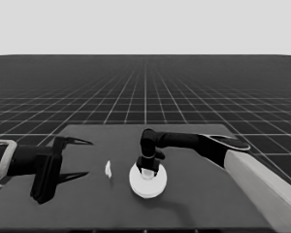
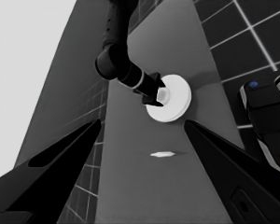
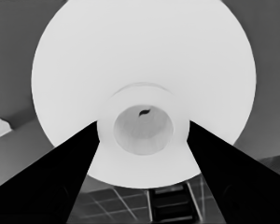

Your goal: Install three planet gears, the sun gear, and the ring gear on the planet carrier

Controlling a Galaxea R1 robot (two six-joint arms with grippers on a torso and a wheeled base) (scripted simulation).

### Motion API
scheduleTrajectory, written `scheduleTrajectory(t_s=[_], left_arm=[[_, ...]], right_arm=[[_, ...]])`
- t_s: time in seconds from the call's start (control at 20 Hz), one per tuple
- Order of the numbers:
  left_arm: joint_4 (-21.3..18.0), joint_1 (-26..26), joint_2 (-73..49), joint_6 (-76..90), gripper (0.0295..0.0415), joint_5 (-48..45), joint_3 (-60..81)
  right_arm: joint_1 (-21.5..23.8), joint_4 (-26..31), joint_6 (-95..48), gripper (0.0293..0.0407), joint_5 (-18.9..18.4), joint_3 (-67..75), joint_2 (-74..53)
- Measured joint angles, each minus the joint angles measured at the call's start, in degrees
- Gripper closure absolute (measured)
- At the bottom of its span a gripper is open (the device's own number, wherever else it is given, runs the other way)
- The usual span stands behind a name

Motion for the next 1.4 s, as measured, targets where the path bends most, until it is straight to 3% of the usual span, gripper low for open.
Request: scheduleTrajectory(t_s=[1.3, 1.35, 1.4], left_arm=[[0.0, 0.0, 0.0, 0.0, 0.0326, 0.0, 0.0], [0.0, 0.0, 0.0, 0.0, 0.0326, 0.0, 0.0], [0.0, 0.0, 0.0, 0.0, 0.0326, 0.0, 0.0]], right_arm=[[0.0, 0.0, 13.0, 0.0351, 0.0, 0.0, 0.0], [0.0, 0.0, 13.3, 0.0327, 0.0, 0.0, 0.0], [0.0, 0.0, 13.5, 0.0319, 0.0, 0.0, 0.0]])
